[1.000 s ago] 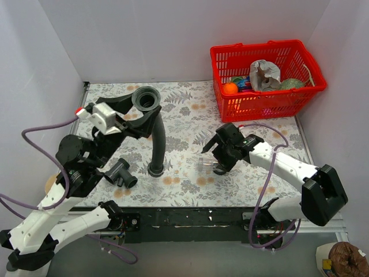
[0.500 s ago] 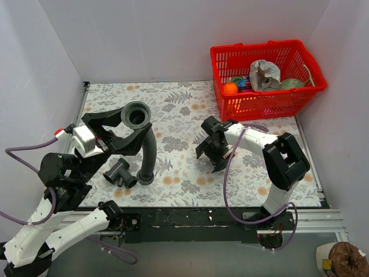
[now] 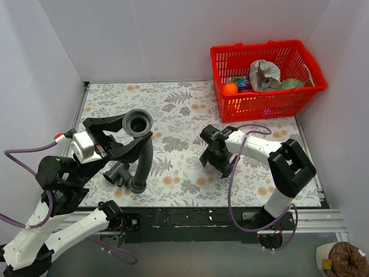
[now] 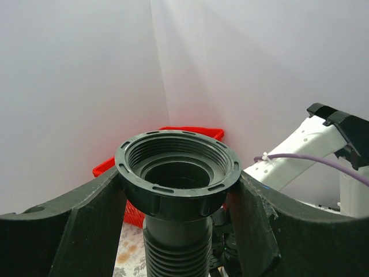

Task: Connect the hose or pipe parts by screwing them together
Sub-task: Pick up the adaptor from the center of the board.

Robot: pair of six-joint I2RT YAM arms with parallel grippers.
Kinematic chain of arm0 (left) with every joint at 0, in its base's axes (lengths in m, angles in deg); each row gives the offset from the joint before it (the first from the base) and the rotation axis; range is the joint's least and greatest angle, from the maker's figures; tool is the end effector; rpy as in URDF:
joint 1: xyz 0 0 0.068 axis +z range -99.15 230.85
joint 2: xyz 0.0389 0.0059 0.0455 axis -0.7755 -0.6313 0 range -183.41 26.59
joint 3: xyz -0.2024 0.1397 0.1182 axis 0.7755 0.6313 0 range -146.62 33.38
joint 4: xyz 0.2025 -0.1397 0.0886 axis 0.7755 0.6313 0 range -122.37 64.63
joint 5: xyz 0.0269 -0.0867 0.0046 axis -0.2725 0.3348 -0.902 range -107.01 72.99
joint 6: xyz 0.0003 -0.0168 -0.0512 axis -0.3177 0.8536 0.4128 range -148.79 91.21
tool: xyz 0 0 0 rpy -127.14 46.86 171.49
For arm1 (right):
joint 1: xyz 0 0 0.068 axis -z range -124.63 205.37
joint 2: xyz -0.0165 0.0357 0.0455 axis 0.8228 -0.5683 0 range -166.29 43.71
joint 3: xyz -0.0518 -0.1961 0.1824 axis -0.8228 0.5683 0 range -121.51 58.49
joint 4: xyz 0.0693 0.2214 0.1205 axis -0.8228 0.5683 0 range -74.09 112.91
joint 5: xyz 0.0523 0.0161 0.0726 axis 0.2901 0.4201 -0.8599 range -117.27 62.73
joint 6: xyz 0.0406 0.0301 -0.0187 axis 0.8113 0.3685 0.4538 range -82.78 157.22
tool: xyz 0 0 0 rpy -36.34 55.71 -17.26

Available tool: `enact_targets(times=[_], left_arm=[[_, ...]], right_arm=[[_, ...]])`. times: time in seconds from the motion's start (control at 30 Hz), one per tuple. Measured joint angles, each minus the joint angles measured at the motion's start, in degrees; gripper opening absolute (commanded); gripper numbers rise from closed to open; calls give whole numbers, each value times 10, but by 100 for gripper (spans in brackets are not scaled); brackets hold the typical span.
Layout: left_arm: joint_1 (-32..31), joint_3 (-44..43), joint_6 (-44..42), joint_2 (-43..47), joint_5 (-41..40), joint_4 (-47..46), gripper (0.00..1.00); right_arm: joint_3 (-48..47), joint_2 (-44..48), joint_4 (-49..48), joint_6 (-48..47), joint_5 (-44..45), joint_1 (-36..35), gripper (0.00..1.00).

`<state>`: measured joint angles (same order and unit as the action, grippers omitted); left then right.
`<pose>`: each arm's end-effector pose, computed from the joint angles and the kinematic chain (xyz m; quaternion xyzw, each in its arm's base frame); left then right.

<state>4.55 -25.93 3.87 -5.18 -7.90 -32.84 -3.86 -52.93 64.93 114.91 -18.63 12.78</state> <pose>0.0522 -0.0626 0.4703 0.1285 0.5016 -0.5749 0.6335 0.2241 0.1987 0.1788 0.3044 0.9478 0.0131 0.0942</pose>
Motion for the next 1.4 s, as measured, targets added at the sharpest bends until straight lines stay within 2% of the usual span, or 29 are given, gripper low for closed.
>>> enact_targets(times=[0.27,0.5,0.7,0.83,0.93,0.97,1.03,1.07,1.27,1.4], left_arm=[[0,0,6,-1,10,5,0],[0,-2,8,-14,21,15,0],[0,-2,8,-19,30,32,1],[0,-9,6,-19,41,39,0],[0,-17,2,-20,51,46,0],[0,-19,1,-20,55,48,0],[0,-24,-1,-21,67,53,0],[0,-26,-2,-22,73,55,0],[0,-42,20,-29,97,73,0],[0,-42,70,-33,121,79,0]], right_arm=[[8,56,-3,-35,54,-5,98],[11,34,-10,-47,69,9,98],[13,23,-15,-59,78,25,87],[13,5,-25,-71,85,38,72],[15,-16,-33,-83,89,44,52],[15,-18,-37,-84,87,46,39],[17,-17,-43,-87,88,47,21],[19,-15,-47,-92,88,47,4],[38,22,-70,-128,92,42,1],[28,121,-110,-213,95,9,1]])
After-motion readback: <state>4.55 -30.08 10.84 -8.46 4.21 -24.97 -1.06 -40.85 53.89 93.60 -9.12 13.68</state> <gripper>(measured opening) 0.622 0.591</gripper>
